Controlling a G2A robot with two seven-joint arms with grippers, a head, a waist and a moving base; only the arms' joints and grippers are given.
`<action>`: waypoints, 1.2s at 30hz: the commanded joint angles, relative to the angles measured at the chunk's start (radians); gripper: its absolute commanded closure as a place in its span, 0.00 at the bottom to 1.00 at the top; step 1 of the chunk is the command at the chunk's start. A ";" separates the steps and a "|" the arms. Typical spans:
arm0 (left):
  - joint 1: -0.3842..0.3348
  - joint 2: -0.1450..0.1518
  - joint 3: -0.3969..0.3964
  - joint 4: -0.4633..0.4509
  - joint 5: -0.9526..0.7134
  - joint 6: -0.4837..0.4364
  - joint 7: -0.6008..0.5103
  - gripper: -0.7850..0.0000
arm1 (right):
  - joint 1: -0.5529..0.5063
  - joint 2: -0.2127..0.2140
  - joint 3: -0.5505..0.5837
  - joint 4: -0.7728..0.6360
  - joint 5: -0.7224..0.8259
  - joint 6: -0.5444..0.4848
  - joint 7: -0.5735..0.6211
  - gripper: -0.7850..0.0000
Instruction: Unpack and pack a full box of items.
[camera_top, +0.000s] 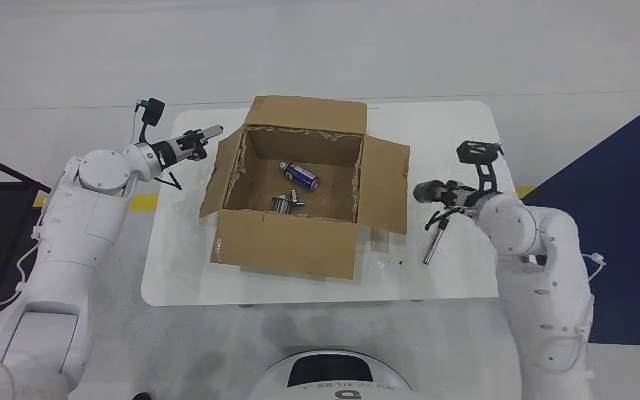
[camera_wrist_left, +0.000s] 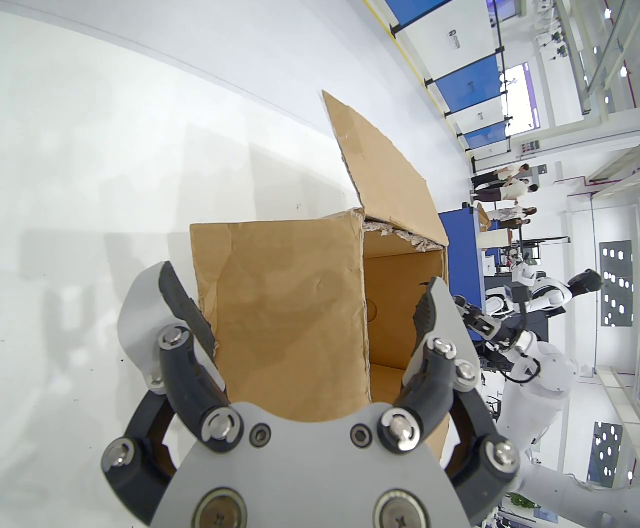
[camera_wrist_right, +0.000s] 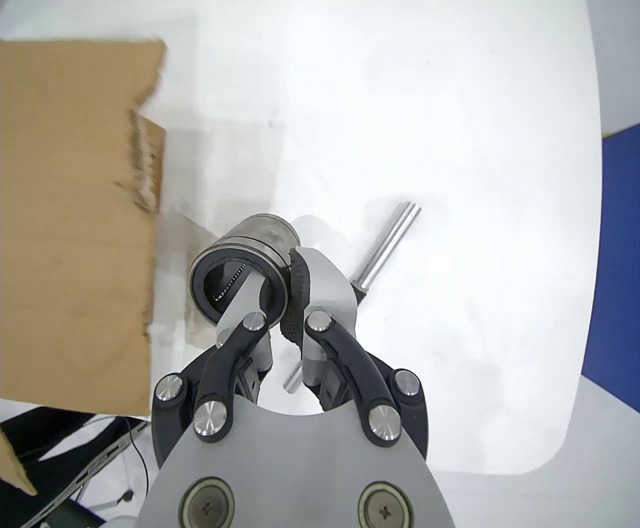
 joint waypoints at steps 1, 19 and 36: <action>0.000 0.000 0.000 0.000 0.000 0.000 0.000 0.00 | -0.061 -0.001 0.029 -0.067 0.058 -0.024 -0.106 1.00; 0.000 0.000 0.000 0.000 0.000 0.000 0.000 0.00 | 0.145 -0.011 -0.328 -0.140 0.062 -0.239 -0.132 1.00; 0.000 0.000 0.000 0.000 0.000 0.000 0.000 0.00 | 0.771 -0.171 -0.950 0.587 -0.107 -0.056 0.169 1.00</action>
